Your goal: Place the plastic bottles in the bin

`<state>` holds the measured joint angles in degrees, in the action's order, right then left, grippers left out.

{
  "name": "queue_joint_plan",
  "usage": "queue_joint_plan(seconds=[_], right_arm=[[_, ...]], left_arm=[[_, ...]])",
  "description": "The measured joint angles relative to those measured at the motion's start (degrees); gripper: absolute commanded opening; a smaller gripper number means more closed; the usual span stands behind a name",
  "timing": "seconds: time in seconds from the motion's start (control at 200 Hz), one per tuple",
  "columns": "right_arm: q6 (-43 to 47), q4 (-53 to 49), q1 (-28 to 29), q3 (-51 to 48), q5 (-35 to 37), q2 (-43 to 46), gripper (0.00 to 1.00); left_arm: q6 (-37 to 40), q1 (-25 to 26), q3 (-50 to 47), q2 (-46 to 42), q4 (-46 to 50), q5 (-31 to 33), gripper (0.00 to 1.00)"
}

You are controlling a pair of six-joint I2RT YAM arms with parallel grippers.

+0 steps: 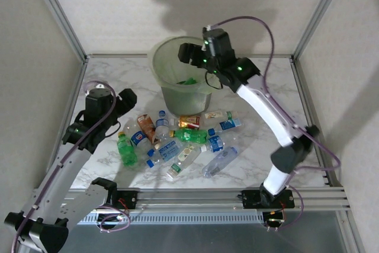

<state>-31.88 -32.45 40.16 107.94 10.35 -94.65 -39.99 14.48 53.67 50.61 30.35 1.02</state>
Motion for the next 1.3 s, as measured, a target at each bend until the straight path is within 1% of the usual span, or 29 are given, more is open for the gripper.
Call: queue_joint_plan(seconds=[0.06,0.215,0.32,0.436,0.571,0.836,1.076,1.302], right_arm=[[0.22,1.44,0.35,-5.77,1.6,5.57,0.86],[-0.04,4.61,0.98,-20.55,5.05,17.7,0.88],[-0.85,5.16,0.98,-28.09,6.99,22.51,0.89],[-2.03,5.2,0.98,-33.0,8.74,24.9,0.89],[-3.37,5.2,0.98,-35.34,10.47,25.51,0.9],[-5.07,6.19,0.96,-37.73,12.13,26.49,0.9],[-5.44,6.45,0.96,-38.91,12.17,26.97,0.91],[-5.42,6.51,0.74,-38.95,12.15,26.86,0.92]], left_arm=[[-0.83,-0.07,-0.5,-0.63,2.45,0.74,0.79],[-3.04,-0.07,-2.49,-1.05,8.59,2.51,0.71],[-4.5,-0.07,-4.61,-0.96,12.48,3.3,0.69],[-6.21,-0.07,-7.58,-0.98,15.37,3.61,0.67],[-8.11,0.13,-11.13,-1.2,17.0,3.54,0.66],[-11.67,2.49,-17.79,-1.11,17.22,4.07,0.68],[-13.44,3.13,-21.97,1.09,15.23,4.39,0.71],[-14.12,3.13,-23.63,1.31,11.67,4.11,0.74]])
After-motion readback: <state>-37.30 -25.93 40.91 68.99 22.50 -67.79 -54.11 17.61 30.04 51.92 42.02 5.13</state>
